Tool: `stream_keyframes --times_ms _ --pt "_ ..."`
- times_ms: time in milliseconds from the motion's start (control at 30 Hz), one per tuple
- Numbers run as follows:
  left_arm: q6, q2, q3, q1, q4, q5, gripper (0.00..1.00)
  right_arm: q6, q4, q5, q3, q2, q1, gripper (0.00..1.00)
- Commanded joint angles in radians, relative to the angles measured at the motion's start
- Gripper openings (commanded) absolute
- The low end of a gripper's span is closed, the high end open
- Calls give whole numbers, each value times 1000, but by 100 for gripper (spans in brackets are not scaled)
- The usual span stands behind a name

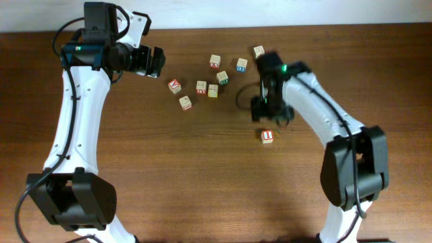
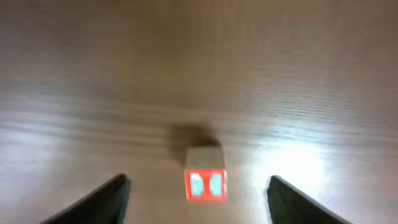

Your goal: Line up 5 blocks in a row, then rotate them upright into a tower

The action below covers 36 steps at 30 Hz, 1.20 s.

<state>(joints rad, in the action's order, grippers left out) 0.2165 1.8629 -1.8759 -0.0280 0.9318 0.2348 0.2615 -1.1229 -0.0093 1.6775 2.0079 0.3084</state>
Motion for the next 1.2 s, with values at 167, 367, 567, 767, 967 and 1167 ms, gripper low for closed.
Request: stream_keyframes --times_ms 167,367,567,767,967,1167 --pt "9 7 -18 -2 -2 2 99 66 394 48 240 99 118 70" --pt "9 7 -18 -2 -2 2 99 171 519 104 240 296 228 68" --pt "9 7 -18 -2 -2 2 99 182 544 154 239 385 235 58" --pt "9 7 -18 -2 -2 2 99 172 555 205 238 392 234 45" --pt "9 7 -18 -2 -2 2 99 154 579 201 240 411 235 35" --pt "9 7 -18 -2 -2 2 99 155 437 201 240 238 233 27"
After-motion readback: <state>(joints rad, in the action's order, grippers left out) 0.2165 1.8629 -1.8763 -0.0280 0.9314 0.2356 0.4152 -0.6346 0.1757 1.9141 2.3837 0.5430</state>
